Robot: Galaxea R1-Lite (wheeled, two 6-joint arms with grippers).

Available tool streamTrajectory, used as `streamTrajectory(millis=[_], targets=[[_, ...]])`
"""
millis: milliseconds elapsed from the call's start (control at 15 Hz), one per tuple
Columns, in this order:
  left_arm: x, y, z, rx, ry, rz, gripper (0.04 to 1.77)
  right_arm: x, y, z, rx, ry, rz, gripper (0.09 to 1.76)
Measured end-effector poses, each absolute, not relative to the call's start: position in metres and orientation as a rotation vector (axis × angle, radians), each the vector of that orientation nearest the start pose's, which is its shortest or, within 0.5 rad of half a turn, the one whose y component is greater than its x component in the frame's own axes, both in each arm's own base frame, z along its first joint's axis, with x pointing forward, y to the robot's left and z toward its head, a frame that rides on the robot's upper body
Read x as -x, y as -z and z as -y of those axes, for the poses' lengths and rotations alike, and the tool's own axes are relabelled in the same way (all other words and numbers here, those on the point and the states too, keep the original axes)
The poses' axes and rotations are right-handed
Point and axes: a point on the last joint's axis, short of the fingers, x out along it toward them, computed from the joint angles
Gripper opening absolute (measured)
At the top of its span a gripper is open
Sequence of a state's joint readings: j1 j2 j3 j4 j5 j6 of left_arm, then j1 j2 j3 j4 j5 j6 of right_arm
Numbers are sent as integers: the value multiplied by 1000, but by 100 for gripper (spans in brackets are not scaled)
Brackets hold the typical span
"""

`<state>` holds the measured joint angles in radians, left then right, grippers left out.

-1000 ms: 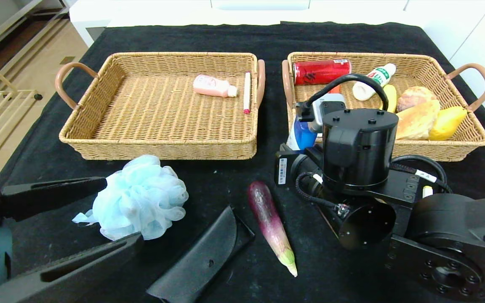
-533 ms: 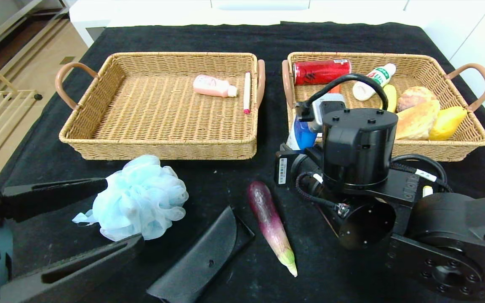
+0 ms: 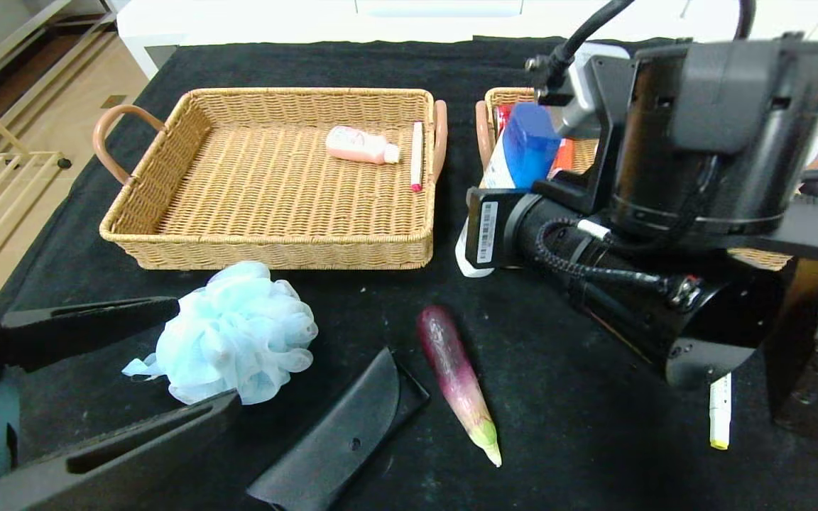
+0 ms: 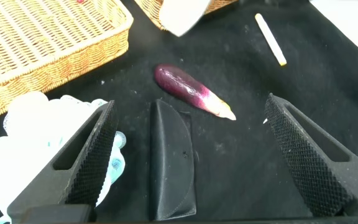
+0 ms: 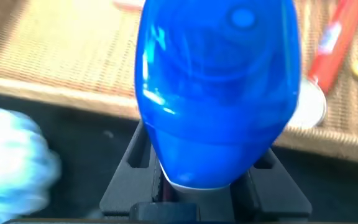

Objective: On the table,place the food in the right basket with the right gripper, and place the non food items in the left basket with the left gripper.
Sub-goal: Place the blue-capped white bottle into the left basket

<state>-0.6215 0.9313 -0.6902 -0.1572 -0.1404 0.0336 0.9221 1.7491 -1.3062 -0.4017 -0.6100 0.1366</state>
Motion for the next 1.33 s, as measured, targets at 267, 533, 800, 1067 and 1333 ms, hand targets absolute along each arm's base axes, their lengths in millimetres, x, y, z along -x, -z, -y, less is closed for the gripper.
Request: streamTrajectory(millis=[267,533,800,1067,1333], targets=[[-88,-265,67,-51,758,-65,172,-217,-308,-272,-139,-407,-5,65],[-88,-265,66,-50,757,-63,172,-229,-318,-284,-169,-501,31,65],[-88,-265,66,-50,756,-62,172,-250,-323,-299,-187,-548,71,65],[-88,-265,66,-50,759,-62,172,-273,-320,-308,-184,-564,94,65],[-88,-265,67,-51,759,-66,172,-284,-319,-318,-174,-562,118,65]])
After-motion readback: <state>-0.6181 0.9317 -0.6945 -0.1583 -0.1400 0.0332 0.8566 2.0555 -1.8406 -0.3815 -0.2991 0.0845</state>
